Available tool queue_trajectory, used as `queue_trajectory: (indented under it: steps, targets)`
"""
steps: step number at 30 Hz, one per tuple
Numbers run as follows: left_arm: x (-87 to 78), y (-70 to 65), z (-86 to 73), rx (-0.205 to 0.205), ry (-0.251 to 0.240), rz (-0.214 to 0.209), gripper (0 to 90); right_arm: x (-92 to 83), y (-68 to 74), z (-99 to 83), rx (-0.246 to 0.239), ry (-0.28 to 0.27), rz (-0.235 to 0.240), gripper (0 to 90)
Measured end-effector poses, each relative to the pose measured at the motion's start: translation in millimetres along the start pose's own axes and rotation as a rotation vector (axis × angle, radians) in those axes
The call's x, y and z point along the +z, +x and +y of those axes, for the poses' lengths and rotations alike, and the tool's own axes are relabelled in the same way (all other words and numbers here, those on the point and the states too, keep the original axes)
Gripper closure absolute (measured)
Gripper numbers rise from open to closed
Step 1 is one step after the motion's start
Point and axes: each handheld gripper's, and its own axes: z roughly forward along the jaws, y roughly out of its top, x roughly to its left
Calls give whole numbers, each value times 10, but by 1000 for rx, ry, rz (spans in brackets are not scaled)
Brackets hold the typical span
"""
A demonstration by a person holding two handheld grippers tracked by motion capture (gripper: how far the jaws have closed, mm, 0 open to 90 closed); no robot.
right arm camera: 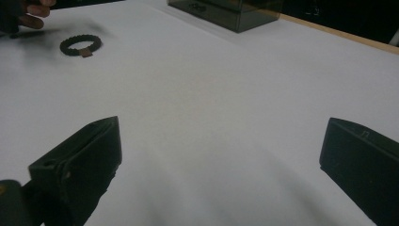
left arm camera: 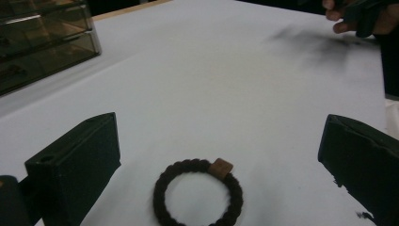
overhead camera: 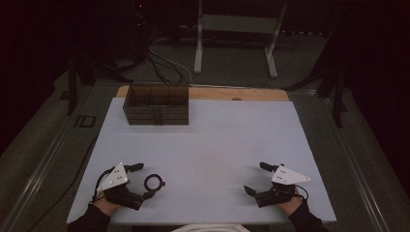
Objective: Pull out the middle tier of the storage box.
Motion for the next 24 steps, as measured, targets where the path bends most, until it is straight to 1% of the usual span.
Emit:
queue_trajectory:
  steps: [1, 2, 3, 4, 7, 9, 10, 11, 12, 13, 14, 17, 18, 21, 24]
  targets:
    - [0, 0, 0, 0, 0, 0, 10, 0, 0, 0, 0, 0, 0, 0]
    - [2, -23, 10, 16, 17, -5, 10, -11, 5, 10, 4, -10, -1, 0]
    - [2, -23, 10, 16, 17, -5, 10, -11, 5, 10, 4, -10, -1, 0]
    - [-2, -46, 29, 22, 16, -19, 10, -17, 14, 21, 3, -18, -3, 0]
    - [0, -71, 55, 30, 15, -28, 10, -15, 24, 24, -3, -16, -4, 0]
    - [8, -94, 93, 40, 13, -36, 10, -11, 33, 24, -1, -16, -5, 0]
    - [16, -106, 135, 47, 7, -47, 10, -10, 33, 24, -1, -16, -6, 0]
    - [16, -106, 135, 47, 7, -47, 10, -10, 33, 24, -1, -16, -6, 0]
    - [14, -122, 179, 63, 1, -38, 10, -15, 34, 26, 3, -22, -2, 0]
    - [14, -122, 179, 63, 1, -38, 10, -15, 34, 26, 3, -22, -2, 0]
    - [4, -125, 226, 74, -6, -40, 10, -18, 31, 26, 3, -26, -3, 0]
    - [-13, -117, 271, 75, -19, -51, 10, -22, 27, 27, 8, -29, -5, 0]
    - [-23, -115, 317, 85, -23, -52, 10, -28, 26, 29, 10, -36, -6, 0]
    - [-28, -106, 359, 88, -23, -56, 10, -30, 25, 31, 13, -37, -9, 0]
    - [-41, -86, 438, 104, -23, -56, 10, -31, 33, 33, 12, -40, -10, 0]
